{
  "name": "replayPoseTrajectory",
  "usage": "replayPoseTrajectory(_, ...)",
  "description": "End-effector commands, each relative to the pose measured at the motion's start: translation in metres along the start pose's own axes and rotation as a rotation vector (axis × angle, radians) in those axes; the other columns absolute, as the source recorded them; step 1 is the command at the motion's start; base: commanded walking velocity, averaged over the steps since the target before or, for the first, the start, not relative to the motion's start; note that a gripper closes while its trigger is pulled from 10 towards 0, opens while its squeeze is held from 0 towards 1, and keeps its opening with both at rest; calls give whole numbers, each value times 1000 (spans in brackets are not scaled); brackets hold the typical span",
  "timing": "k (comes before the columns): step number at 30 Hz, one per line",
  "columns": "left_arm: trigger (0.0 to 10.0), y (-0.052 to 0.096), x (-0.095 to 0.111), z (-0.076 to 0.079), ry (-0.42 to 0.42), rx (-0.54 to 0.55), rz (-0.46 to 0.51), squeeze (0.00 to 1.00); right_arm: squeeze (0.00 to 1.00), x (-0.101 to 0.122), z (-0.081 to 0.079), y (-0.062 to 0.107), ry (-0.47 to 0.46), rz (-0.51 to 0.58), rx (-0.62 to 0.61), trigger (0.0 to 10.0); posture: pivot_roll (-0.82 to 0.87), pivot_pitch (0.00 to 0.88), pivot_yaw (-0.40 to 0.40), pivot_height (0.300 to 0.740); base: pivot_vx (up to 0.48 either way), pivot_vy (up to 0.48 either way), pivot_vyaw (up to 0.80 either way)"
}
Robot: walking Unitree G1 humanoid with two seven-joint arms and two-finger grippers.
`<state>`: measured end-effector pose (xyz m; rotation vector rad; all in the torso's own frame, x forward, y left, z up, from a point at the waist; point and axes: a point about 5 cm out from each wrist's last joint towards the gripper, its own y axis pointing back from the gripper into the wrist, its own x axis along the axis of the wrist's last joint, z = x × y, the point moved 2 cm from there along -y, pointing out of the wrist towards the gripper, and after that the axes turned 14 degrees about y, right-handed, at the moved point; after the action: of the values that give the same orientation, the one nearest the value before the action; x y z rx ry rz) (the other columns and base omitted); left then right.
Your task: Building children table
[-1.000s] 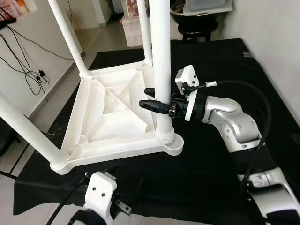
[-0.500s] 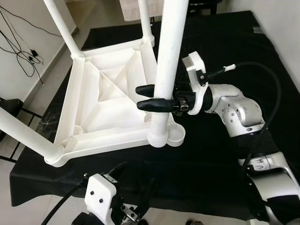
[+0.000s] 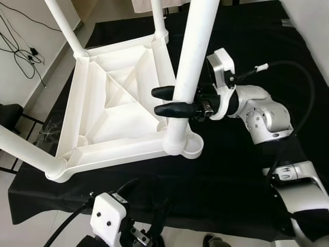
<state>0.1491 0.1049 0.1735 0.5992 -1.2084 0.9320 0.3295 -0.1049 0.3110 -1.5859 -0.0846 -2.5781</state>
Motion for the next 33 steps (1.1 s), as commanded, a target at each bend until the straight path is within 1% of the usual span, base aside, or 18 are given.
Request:
replayPoseTrajectory(1, 10000, 4, -1, -1, -12, 5, -30, 0, 0, 2, -4, -4, 20, -11, 76, 10000, 8, 335, 141, 740, 0, 0, 0)
replayPoseTrajectory(5, 10000, 4, -1, -1, -12, 3, -31, 0, 0, 1, -7, -3, 32, -40, 115, 10000, 8, 339, 144, 740, 0, 0, 0)
replayPoseTrajectory(8, 10000, 5, 0, 0, -14, 1, -33, 0, 0, -4, -9, -4, 59, -113, 161, 10000, 10, 346, 146, 740, 0, 0, 0)
replayPoseTrajectory(13, 10000, 6, 2, 0, -15, 2, -34, 0, 0, -2, -9, -4, 57, -127, 185, 10000, 16, 354, 148, 740, 0, 0, 0)
replayPoseTrajectory(16, 10000, 6, 3, 0, -16, 3, -35, 0, 0, -2, -14, -8, 50, -153, 238, 10000, 18, 361, 150, 740, 0, 0, 0)
replayPoseTrajectory(17, 10000, 6, 3, 0, -16, 3, -35, 0, 0, -2, -14, -8, 50, -153, 238, 10000, 18, 361, 150, 740, 0, 0, 0)
replayPoseTrajectory(20, 10000, 6, 4, 0, -16, 3, -36, 0, 0, -3, -20, -14, 44, -188, 316, 10000, 20, 364, 151, 740, 0, 0, 0)
replayPoseTrajectory(24, 10000, 6, 4, 0, -15, 3, -36, 0, 0, -1, -22, -18, 39, -206, 363, 10000, 21, 373, 153, 740, 0, 0, 0)
replayPoseTrajectory(28, 10000, 6, 5, 0, -15, 3, -35, 0, 0, -2, -21, -21, 34, -218, 384, 10000, 21, 373, 153, 740, 0, 0, 0)
replayPoseTrajectory(30, 10000, 6, 5, 0, -14, 4, -34, 0, 0, -2, -19, -27, 20, -224, 405, 10000, 21, 380, 147, 740, 0, 0, 0)
replayPoseTrajectory(33, 10000, 6, 5, 0, -14, 6, -33, 0, 0, -4, -18, -29, 17, -237, 412, 10000, 20, 383, 147, 740, 0, 0, 0)
